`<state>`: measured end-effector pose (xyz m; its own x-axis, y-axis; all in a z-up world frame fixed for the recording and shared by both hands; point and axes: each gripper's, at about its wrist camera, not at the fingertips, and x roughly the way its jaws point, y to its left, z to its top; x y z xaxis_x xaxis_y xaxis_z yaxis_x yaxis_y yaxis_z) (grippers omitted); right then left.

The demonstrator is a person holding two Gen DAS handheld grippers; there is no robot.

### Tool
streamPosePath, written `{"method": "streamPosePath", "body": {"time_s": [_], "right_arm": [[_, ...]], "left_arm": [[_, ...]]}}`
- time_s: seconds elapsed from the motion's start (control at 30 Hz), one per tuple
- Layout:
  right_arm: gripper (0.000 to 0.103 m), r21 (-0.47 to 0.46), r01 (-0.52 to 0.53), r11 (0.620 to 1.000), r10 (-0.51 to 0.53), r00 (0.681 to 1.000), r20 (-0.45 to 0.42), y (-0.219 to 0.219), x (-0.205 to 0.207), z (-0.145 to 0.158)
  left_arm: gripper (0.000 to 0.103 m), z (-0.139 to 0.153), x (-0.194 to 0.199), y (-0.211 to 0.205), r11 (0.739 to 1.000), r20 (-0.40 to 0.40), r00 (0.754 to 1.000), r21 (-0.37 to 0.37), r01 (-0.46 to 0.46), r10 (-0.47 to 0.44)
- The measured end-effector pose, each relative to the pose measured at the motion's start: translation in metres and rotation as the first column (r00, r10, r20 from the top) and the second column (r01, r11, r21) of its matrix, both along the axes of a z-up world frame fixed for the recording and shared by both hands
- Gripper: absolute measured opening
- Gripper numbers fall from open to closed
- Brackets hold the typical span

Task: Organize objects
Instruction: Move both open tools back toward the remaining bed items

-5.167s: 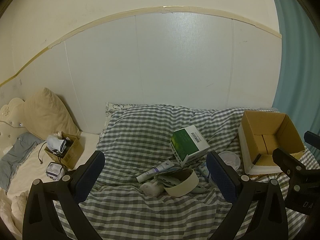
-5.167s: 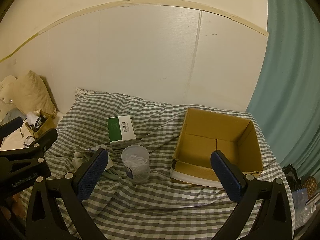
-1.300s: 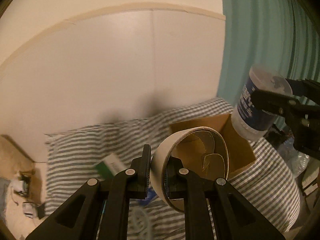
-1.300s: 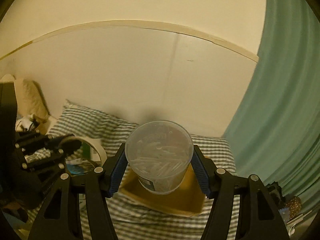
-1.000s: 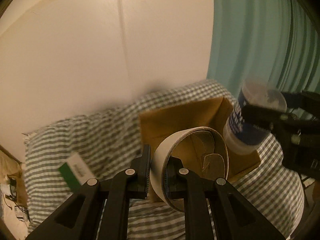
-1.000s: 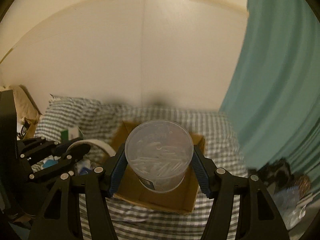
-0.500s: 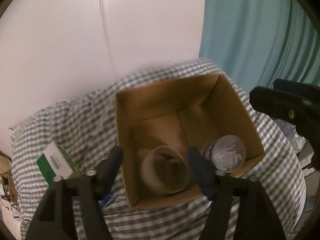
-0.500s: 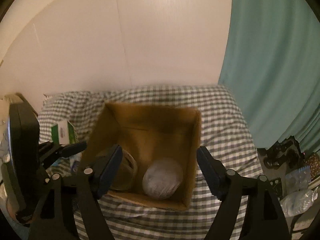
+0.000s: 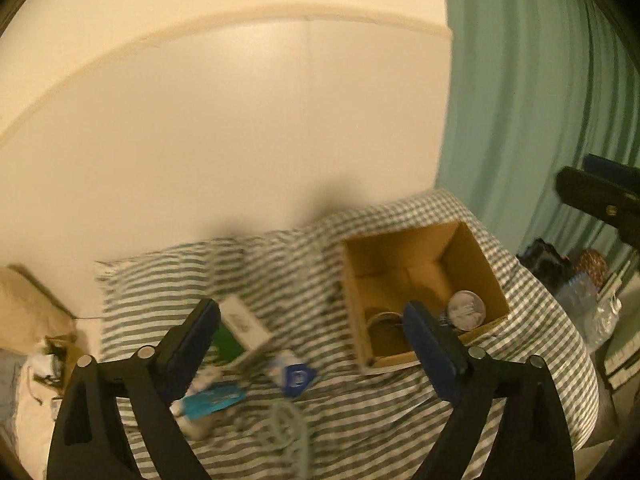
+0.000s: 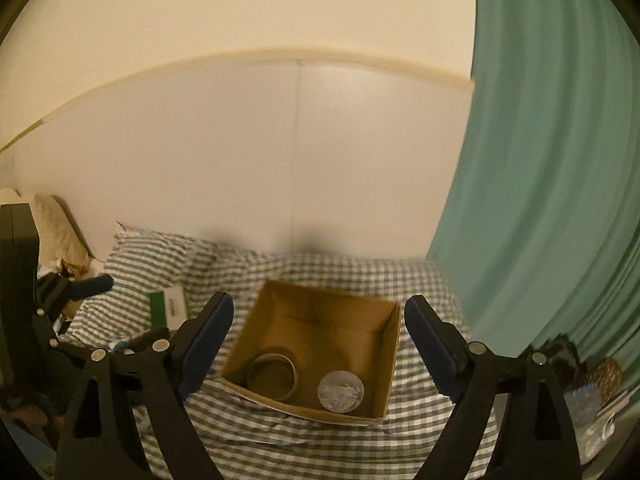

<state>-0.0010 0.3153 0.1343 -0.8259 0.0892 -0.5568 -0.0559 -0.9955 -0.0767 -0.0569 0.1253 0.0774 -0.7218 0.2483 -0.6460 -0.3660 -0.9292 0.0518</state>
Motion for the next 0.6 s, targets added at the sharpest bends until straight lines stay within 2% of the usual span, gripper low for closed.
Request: {"method": "streamPosePath", "body": {"time_s": [0.1,0.23,0.37,0.47,0.6], "right_arm": [[0.092,-0.005,-0.033,0.999,0.032,0.999,-0.042,-0.023,0.020,0.023],[0.093,0.027,-0.059,0.998,0.061,0.995,-0.076,-0.057,0.045,0.039],[0.101,-0.034,-0.053,0.998,0.049,0.991,-0.121,-0.086,0.063,0.037],[0.102,-0.083,-0.082,0.993,0.074,0.992,-0.101,-0.105,0.062,0.028],[0.103,-0.035,-0.099,0.994,0.096,0.993,-0.075,-0.139,0.054,0.016]], "left_arm": [[0.100,0.018,0.016,-0.032,0.999,-0.037,0.999,0.018,-0.036,0.036],[0.103,0.032,0.037,-0.069,0.996,-0.087,0.992,0.030,-0.086,0.088],[0.103,0.030,0.056,-0.106,0.991,-0.101,0.987,0.051,-0.122,0.127],[0.103,0.025,0.063,-0.128,0.986,-0.112,0.980,0.057,-0.156,0.161],[0.103,0.013,0.066,-0.158,0.977,-0.104,0.973,0.083,-0.196,0.204]]}}
